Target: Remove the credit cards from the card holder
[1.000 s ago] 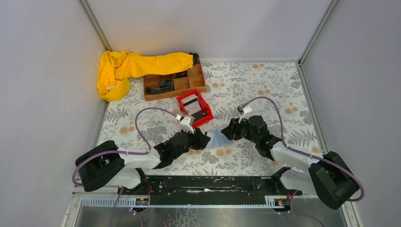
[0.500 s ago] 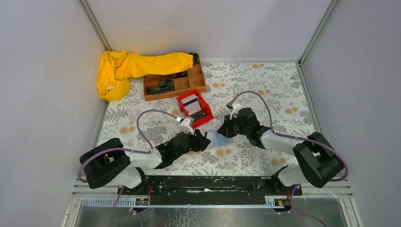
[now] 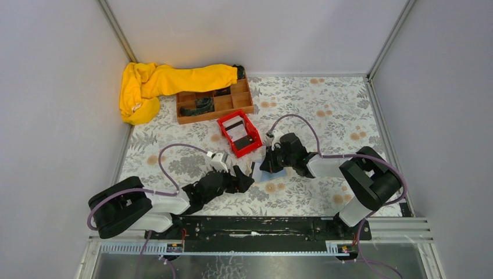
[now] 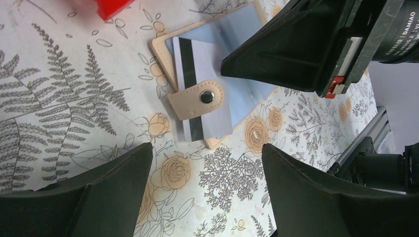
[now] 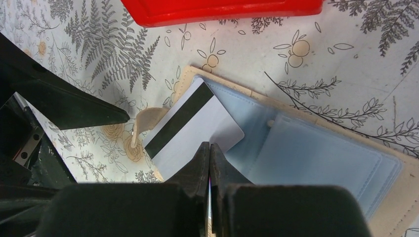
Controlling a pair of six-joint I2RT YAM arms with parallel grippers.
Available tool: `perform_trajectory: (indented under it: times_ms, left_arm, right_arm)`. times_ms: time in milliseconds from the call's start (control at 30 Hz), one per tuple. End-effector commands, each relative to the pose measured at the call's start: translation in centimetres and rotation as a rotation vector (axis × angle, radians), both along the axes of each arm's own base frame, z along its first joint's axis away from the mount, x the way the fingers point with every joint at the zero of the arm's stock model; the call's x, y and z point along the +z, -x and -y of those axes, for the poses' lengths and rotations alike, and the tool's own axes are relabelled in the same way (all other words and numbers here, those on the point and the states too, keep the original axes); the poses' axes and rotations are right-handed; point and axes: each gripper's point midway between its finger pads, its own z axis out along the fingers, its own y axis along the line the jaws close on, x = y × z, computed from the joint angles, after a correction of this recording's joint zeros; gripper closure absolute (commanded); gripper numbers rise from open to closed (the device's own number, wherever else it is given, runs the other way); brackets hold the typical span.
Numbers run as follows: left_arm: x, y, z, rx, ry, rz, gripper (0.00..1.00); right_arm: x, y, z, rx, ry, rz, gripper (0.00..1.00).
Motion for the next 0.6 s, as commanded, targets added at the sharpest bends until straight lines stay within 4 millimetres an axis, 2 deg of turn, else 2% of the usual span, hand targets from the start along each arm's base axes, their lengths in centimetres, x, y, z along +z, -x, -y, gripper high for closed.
perform_trajectory:
  times_ms: [0, 167, 267, 400, 567]
  left_arm:
    - [0.7, -0.4, 0.3, 0.007, 0.050, 0.030, 0.09]
    - [0.1, -0.2, 1.0, -0.013, 0.080, 0.015, 0.08]
    - [-0.3, -0.2, 1.4, -0.015, 0.092, 0.008, 0.11]
    - [-0.4, -0.3, 1.9, -0.022, 0.121, 0.005, 0.24]
    - [-0.9, -0.1, 2.2, -0.030, 0.134, -0.015, 0.33]
  right_arm:
    - [0.7, -0.4, -1.0, 0.010, -0.032, 0.011, 1.00]
    - [-0.3, 0.0, -0.5, -0.005, -0.003, -0.022, 1.00]
    - [-0.8, 0.3, -0.2, -0.009, 0.008, -0.043, 1.00]
    - [-1.2, 0.5, -0.2, -0.009, 0.007, -0.058, 1.00]
    - [-1.2, 0.5, -0.2, -0.010, 0.004, -0.056, 1.00]
